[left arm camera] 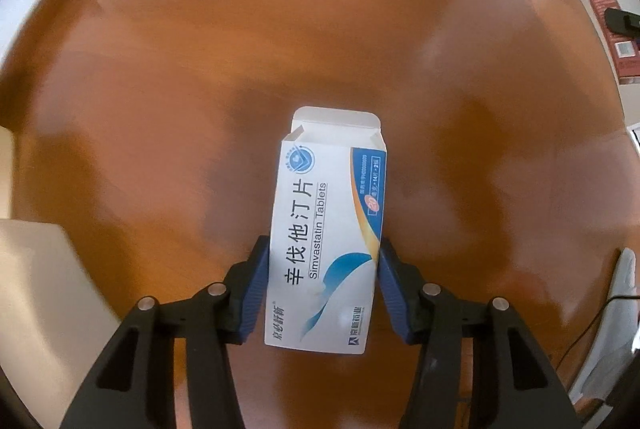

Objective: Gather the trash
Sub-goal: 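Carry the white medicine box over the wastebasket and open the left tool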

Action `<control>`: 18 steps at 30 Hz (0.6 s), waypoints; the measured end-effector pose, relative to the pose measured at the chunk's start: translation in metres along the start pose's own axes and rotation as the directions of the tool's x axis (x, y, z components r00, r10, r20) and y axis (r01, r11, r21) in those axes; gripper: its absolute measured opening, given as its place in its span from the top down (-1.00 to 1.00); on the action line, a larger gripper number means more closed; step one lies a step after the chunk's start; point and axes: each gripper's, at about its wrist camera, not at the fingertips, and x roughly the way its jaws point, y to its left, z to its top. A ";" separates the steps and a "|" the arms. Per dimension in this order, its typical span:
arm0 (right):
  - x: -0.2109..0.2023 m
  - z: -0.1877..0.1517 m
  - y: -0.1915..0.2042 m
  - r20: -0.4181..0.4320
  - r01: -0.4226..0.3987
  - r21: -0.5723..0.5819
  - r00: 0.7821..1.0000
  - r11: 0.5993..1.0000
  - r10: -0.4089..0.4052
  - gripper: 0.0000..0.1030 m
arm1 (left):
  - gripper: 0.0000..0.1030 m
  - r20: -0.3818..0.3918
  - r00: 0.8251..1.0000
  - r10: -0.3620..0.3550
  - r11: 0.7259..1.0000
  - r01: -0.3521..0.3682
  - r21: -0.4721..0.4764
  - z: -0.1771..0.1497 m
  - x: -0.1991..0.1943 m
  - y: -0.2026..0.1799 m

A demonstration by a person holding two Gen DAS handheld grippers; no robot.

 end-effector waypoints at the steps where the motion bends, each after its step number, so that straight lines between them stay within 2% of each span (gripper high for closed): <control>1: -0.007 0.002 0.006 0.007 0.004 -0.013 1.000 1.000 -0.004 0.38 | 0.02 0.035 0.999 0.018 0.999 -0.017 -0.027 0.001 -0.019 0.000; 3: -0.030 0.006 0.019 0.031 0.013 -0.045 0.999 0.999 -0.011 0.38 | 0.02 0.112 0.990 0.083 0.993 -0.072 -0.094 -0.003 -0.062 -0.002; 5: -0.063 0.009 0.035 0.062 0.013 -0.070 0.998 0.997 -0.009 0.38 | 0.02 0.191 0.972 0.139 0.979 -0.105 -0.175 -0.007 -0.112 -0.001; 9: -0.134 0.006 0.070 0.127 0.003 -0.115 0.992 0.993 0.011 0.38 | 0.02 0.322 0.918 0.231 0.939 -0.124 -0.321 -0.028 -0.228 0.011; 12: -0.191 -0.003 0.103 0.175 -0.005 -0.165 0.984 0.986 0.034 0.38 | 0.02 0.356 0.878 0.320 0.909 -0.179 -0.375 -0.052 -0.290 0.032; 13: -0.205 -0.007 0.112 0.183 -0.010 -0.177 0.982 0.984 0.043 0.38 | 0.02 0.355 0.862 0.362 0.888 -0.203 -0.413 -0.065 -0.312 0.048; 16: -0.246 -0.020 0.143 0.204 -0.028 -0.221 0.976 0.975 0.074 0.38 | 0.02 0.313 0.852 0.420 0.833 -0.226 -0.504 -0.090 -0.346 0.096; 18: -0.265 -0.028 0.166 0.206 -0.040 -0.252 0.974 0.967 0.094 0.38 | 0.01 0.272 0.849 0.453 0.809 -0.263 -0.526 -0.113 -0.351 0.121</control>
